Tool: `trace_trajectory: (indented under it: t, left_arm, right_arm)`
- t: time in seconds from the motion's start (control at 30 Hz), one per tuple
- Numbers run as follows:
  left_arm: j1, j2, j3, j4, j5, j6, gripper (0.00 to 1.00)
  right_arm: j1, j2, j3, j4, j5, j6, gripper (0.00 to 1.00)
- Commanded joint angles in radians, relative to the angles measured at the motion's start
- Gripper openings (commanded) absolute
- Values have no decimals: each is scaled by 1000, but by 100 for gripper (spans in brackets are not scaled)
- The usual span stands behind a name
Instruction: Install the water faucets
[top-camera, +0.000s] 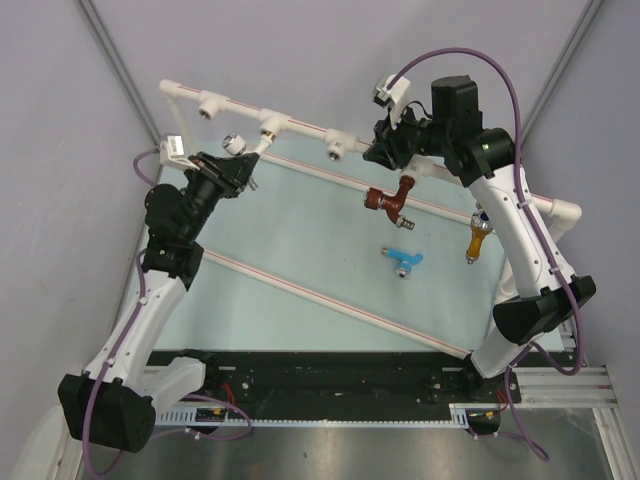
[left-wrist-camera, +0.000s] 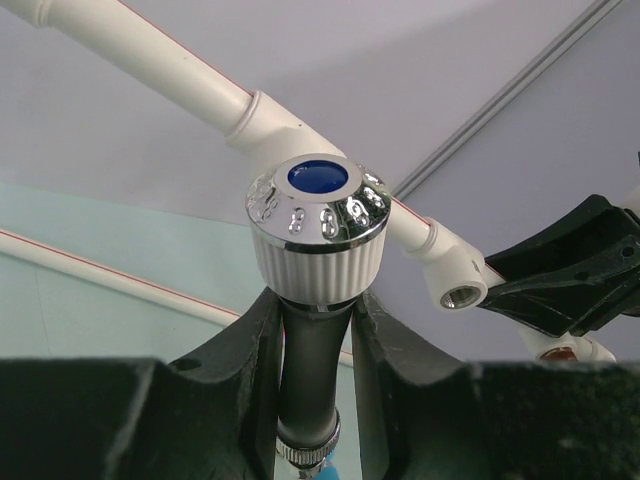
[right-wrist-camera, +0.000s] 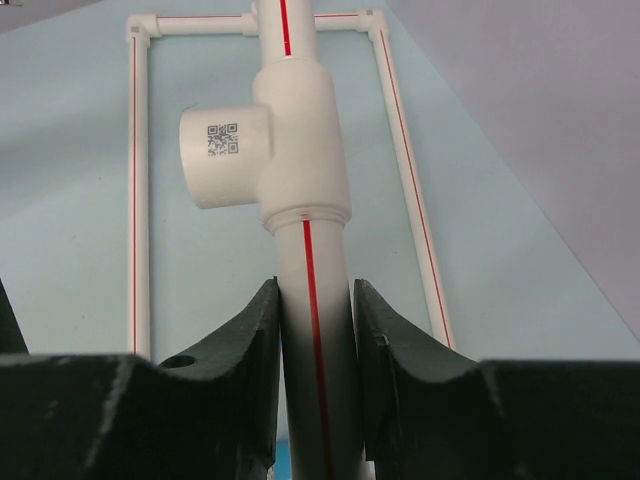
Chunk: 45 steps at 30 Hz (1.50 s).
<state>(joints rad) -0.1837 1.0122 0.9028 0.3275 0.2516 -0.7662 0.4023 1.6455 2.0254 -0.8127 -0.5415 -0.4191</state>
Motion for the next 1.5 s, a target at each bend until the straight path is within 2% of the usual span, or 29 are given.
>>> trace_trajectory:
  t: [0.0, 0.3, 0.83, 1.47]
  left_arm:
    - [6, 3, -4, 68, 2, -76, 0]
    - [6, -55, -84, 68, -127, -162, 0]
    - [9, -15, -54, 154, -94, -196, 0]
    - [9, 20, -27, 162, -91, -199, 0]
  right_arm:
    - [-17, -46, -21, -60, 26, 77, 0]
    - [-17, -52, -33, -55, 34, 72, 0]
    - [-16, -55, -37, -55, 35, 72, 0]
    - [-11, -53, -45, -49, 34, 69, 0]
